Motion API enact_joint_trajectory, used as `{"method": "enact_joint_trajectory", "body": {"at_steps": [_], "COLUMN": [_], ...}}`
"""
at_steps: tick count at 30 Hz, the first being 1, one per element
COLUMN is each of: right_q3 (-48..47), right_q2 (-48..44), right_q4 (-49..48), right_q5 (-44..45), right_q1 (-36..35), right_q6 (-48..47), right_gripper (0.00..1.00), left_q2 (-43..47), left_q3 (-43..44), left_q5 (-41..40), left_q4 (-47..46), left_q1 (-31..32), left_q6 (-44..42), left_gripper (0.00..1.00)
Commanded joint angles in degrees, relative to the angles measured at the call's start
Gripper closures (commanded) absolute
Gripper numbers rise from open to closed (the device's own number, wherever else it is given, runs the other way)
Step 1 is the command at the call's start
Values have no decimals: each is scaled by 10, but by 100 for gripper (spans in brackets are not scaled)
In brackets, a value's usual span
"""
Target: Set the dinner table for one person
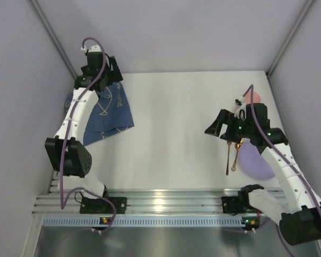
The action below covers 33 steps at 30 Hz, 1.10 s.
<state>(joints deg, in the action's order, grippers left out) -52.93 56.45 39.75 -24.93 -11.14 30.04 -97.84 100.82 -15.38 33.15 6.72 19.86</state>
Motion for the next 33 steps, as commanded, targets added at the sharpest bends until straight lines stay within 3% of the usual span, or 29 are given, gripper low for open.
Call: {"method": "enact_joint_trajectory", "body": {"at_steps": [1,3,4,6,10,13,14,16,18,21,24,33], "right_q3": [17,36,44,49,8,-4,-21,-56,-60,-65,-82,-219], "right_q2": [-40,-43,-42,-34,-13,-2,8,44,57,74,101,252], "right_q4": [-12,-38,-48,-58,-25,-16,5,47,55,55,46,62], "right_q5": [19,5,0,-17,-2,23,26,6,-6,-5,-16,6], "right_q1": [-12,-17,-20,-20,-20,-21,-20,-20,-20,-21,-21,-49], "right_q6": [6,7,10,11,-11,-24,-26,-37,-38,-45,-42,-57], "right_gripper": [0,0,0,0,0,0,0,0,0,0,0,0], "left_q2": [68,37,15,-7,82,50,16,-2,13,44,37,-10], "left_q3": [-59,-107,-99,-119,-314,-308,-289,-251,-283,-337,-366,-408], "left_q5": [85,277,283,228,187,120,74,20,-5,5,37,210], "left_q4": [-12,-35,6,54,-114,-86,-15,38,29,-5,-41,-184], "left_q1": [-14,-42,-55,-63,-111,-128,-130,-135,-141,-175,-200,-201], "left_q6": [48,41,61,110,196,201,206,250,278,304,271,212], "left_gripper": [2,2,2,2,2,6,7,11,12,17,19,26]}}
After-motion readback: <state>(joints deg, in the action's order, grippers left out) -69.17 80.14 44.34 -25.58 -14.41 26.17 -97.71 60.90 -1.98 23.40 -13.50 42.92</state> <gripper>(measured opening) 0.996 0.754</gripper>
